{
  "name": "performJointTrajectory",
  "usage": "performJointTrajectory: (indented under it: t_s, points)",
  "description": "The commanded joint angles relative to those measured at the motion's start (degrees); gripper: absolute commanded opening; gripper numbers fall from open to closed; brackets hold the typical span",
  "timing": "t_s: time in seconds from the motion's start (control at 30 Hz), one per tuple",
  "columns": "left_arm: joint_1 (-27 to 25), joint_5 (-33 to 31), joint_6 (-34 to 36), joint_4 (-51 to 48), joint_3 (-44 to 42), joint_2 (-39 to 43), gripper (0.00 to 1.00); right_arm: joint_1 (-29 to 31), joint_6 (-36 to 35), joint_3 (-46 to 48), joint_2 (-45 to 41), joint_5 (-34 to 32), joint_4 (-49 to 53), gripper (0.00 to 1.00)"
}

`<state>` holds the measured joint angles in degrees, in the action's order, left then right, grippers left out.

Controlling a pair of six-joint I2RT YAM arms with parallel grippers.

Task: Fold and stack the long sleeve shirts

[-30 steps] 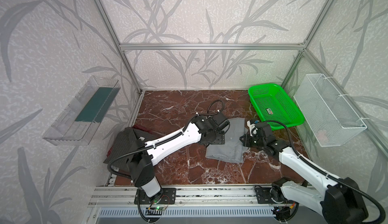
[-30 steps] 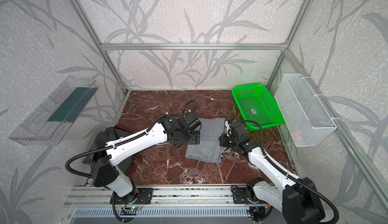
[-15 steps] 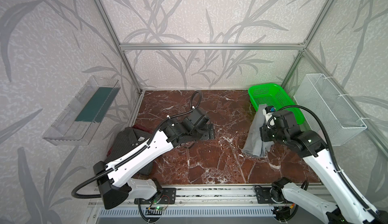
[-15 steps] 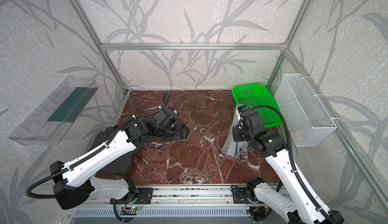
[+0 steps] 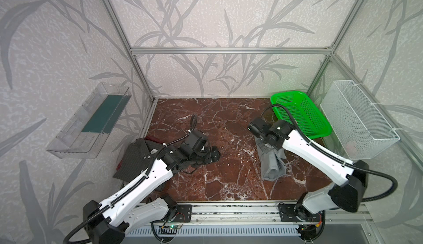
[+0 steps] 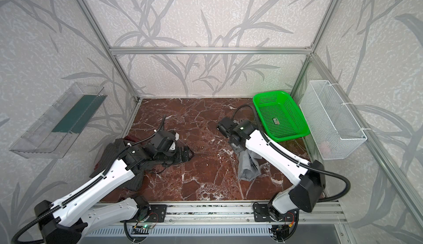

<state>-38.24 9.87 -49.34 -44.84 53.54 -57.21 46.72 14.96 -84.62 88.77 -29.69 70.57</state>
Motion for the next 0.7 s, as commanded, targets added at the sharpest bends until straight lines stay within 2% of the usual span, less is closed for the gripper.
performJointTrajectory:
  t_s: [0.0, 0.27, 0.33, 0.57, 0.67]
  points:
    - [2.54, 1.57, 1.95, -0.76, -2.02, 3.74, 0.92, 4.74, 4.88, -6.01, 4.80, -3.80, 2.85, 0.00]
    - [6.26, 0.83, 2.67, -4.20, -5.69, 9.78, 0.91, 15.20, 11.52, -21.00, 24.88, -3.40, 6.64, 0.00]
    - [6.48, -0.96, 2.46, -5.69, -5.95, 11.84, 0.90, 16.81, 12.30, -24.80, 28.52, -0.81, 6.99, 0.00]
    - [6.88, -5.83, -0.37, -10.12, -9.65, 20.17, 0.88, 21.17, 15.37, -31.66, 36.73, 5.02, 5.79, 0.00]
    - [6.87, -7.32, -1.96, -11.69, -11.05, 22.54, 0.88, 22.69, 16.10, -34.57, 39.32, 6.99, 5.89, 0.07]
